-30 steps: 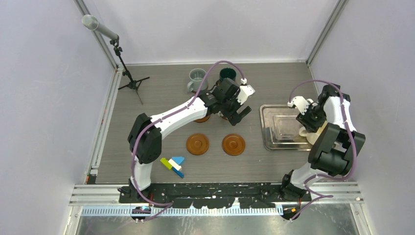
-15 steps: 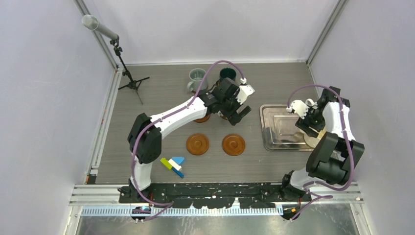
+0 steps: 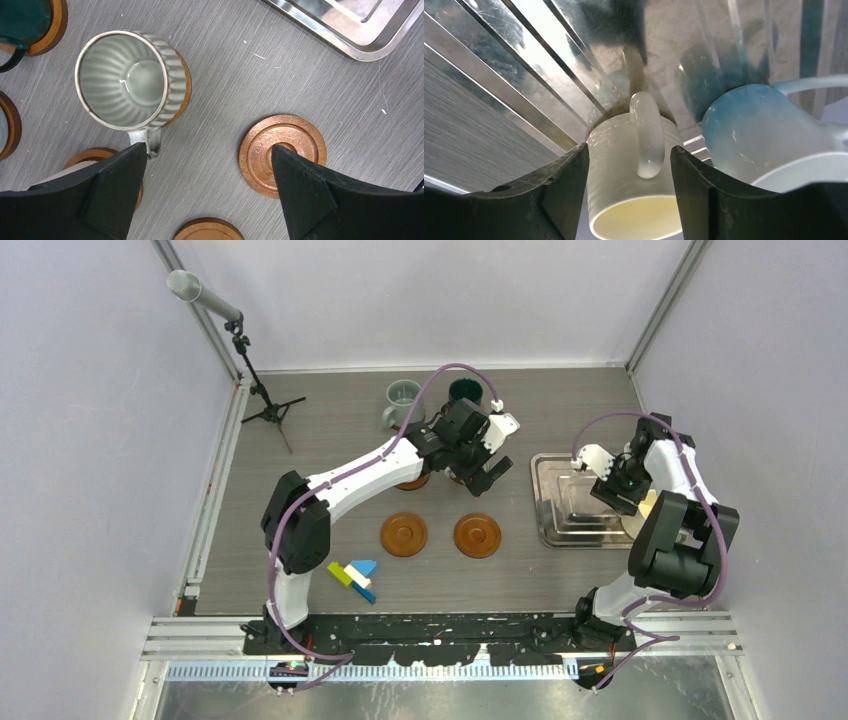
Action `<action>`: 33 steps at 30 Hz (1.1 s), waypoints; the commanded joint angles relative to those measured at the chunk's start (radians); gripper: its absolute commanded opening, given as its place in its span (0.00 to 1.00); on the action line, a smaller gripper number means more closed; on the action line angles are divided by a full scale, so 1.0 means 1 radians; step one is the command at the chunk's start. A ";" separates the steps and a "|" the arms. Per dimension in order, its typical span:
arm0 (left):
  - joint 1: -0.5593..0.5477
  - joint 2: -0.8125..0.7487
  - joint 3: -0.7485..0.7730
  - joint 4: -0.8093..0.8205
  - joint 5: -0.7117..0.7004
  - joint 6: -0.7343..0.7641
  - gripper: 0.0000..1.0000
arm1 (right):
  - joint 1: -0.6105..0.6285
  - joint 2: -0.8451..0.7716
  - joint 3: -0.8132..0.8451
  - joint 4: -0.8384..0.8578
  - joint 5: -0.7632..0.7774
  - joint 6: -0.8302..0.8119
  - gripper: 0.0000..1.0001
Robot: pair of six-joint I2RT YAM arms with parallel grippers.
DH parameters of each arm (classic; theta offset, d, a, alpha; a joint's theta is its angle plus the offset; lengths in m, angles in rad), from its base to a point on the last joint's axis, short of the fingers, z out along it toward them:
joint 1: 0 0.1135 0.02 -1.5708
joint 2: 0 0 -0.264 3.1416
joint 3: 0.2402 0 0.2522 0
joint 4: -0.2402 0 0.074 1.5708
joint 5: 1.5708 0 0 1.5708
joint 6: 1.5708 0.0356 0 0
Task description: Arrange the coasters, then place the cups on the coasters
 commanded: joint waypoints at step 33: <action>0.077 -0.008 0.012 0.021 0.097 -0.119 0.94 | 0.412 0.013 0.050 -0.018 -0.085 0.152 0.14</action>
